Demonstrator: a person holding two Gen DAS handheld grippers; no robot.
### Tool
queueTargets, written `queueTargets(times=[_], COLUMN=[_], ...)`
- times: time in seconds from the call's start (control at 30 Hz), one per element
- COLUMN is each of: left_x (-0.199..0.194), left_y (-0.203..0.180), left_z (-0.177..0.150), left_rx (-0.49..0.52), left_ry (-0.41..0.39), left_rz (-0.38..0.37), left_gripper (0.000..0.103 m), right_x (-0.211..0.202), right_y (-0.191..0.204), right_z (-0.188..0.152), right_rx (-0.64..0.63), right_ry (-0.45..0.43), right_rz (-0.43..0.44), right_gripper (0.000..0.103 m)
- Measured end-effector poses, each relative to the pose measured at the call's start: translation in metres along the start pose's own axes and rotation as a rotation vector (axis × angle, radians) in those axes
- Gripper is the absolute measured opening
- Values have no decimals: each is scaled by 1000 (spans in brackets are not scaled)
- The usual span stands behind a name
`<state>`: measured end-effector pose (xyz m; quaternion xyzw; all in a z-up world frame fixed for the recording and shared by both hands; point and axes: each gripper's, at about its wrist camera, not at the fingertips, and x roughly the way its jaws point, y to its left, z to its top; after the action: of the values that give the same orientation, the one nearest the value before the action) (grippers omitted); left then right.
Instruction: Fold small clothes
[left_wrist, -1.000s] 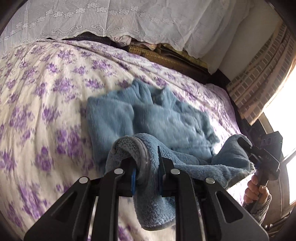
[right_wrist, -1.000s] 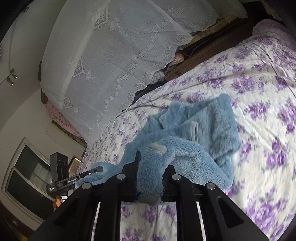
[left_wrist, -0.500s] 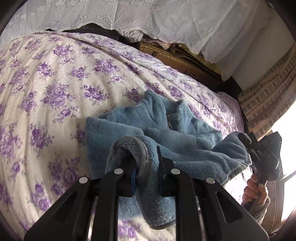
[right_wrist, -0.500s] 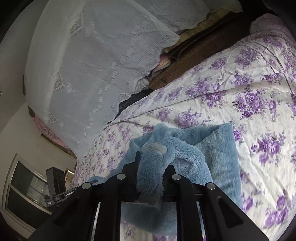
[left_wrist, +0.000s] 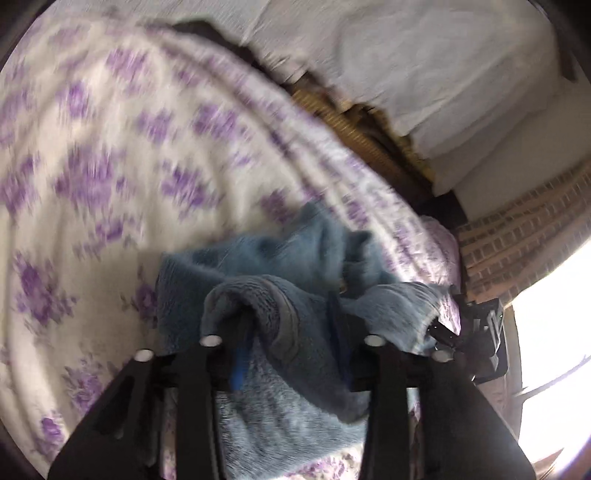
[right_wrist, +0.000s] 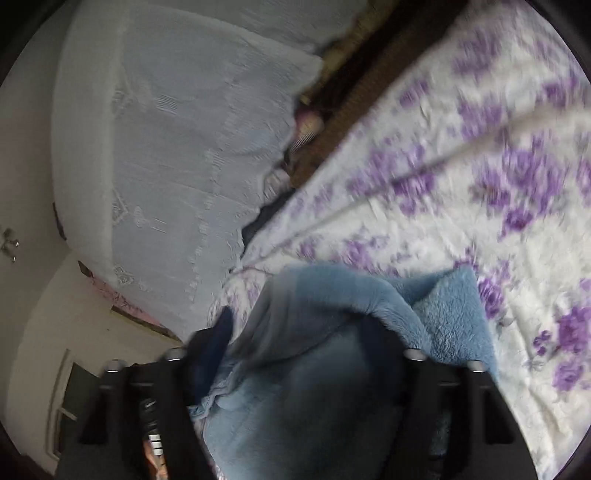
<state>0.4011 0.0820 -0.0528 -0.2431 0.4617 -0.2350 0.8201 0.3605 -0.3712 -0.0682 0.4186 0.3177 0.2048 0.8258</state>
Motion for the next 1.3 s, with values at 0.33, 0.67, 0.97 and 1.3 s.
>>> queueTargets(times=[0.33, 0.67, 0.97, 1.3], left_x=[-24, 99, 62, 96], left_y=[-53, -29, -50, -76], left_z=[-12, 2, -16, -47], left_rx=[216, 222, 292, 437], left_ry=[-142, 23, -150, -121], left_rz=[217, 612, 565, 640], left_gripper=[95, 99, 98, 99], right_x=[2, 118, 84, 85], right_y=[71, 75, 89, 73], right_z=[-26, -39, -59, -85], right_rx=[-312, -487, -585, -627], right_ry=[-27, 140, -37, 76], right_rz=[-163, -556, -541, -670], right_gripper=[59, 73, 78, 99])
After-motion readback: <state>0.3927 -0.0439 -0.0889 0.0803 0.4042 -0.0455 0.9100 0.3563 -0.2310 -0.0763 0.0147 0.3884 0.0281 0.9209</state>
